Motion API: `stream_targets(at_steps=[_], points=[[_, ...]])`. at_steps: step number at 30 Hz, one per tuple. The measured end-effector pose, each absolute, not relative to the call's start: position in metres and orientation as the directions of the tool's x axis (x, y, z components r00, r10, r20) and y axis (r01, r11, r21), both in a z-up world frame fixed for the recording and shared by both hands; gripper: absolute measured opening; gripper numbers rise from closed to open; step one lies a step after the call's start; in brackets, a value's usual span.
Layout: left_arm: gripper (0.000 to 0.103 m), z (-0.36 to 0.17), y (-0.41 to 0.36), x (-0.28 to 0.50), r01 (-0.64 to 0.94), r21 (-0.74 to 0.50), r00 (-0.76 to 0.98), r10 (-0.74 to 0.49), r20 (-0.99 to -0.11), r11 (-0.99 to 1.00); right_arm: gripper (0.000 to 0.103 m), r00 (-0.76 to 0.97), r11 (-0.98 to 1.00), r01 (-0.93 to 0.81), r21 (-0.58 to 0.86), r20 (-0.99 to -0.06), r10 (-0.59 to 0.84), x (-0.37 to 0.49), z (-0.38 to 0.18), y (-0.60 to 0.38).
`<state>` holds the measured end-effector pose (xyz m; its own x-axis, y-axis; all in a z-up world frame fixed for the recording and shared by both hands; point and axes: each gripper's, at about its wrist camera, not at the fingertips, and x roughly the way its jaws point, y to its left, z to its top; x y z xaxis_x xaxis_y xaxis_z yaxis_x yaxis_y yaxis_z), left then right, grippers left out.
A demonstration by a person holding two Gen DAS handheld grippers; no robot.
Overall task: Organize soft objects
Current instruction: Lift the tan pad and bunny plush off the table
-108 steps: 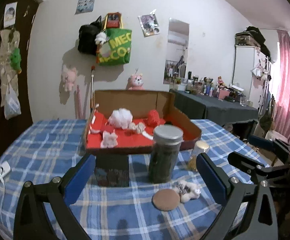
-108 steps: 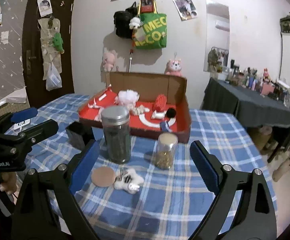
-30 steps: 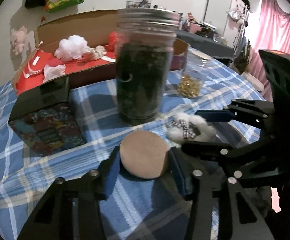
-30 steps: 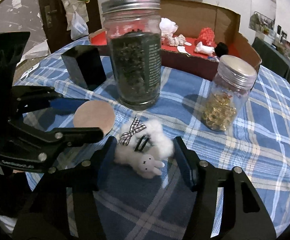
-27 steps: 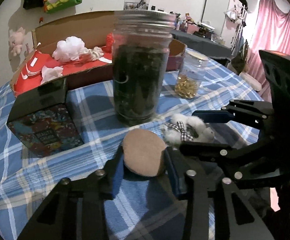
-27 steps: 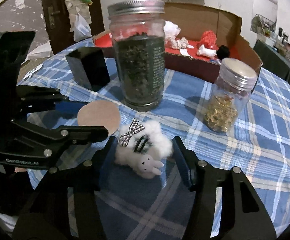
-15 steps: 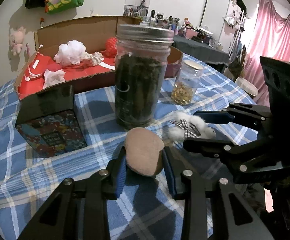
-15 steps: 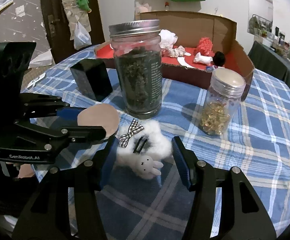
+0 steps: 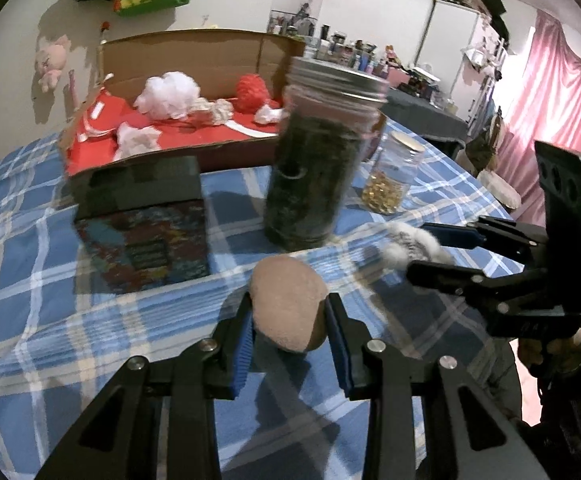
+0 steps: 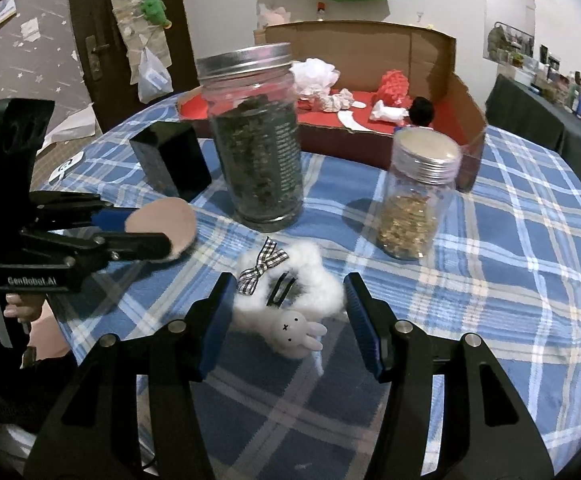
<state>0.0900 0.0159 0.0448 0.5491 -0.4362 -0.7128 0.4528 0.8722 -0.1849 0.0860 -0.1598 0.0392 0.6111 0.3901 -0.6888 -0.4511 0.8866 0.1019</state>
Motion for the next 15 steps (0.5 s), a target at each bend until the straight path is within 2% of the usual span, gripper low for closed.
stream_targets(at_steps=[15], points=[[0.036, 0.046, 0.071, 0.096, 0.333, -0.194, 0.595, -0.365, -0.716, 0.923, 0.054, 0.630, 0.913, -0.396, 0.099, -0.695, 0.348, 0.086, 0.046, -0.184]])
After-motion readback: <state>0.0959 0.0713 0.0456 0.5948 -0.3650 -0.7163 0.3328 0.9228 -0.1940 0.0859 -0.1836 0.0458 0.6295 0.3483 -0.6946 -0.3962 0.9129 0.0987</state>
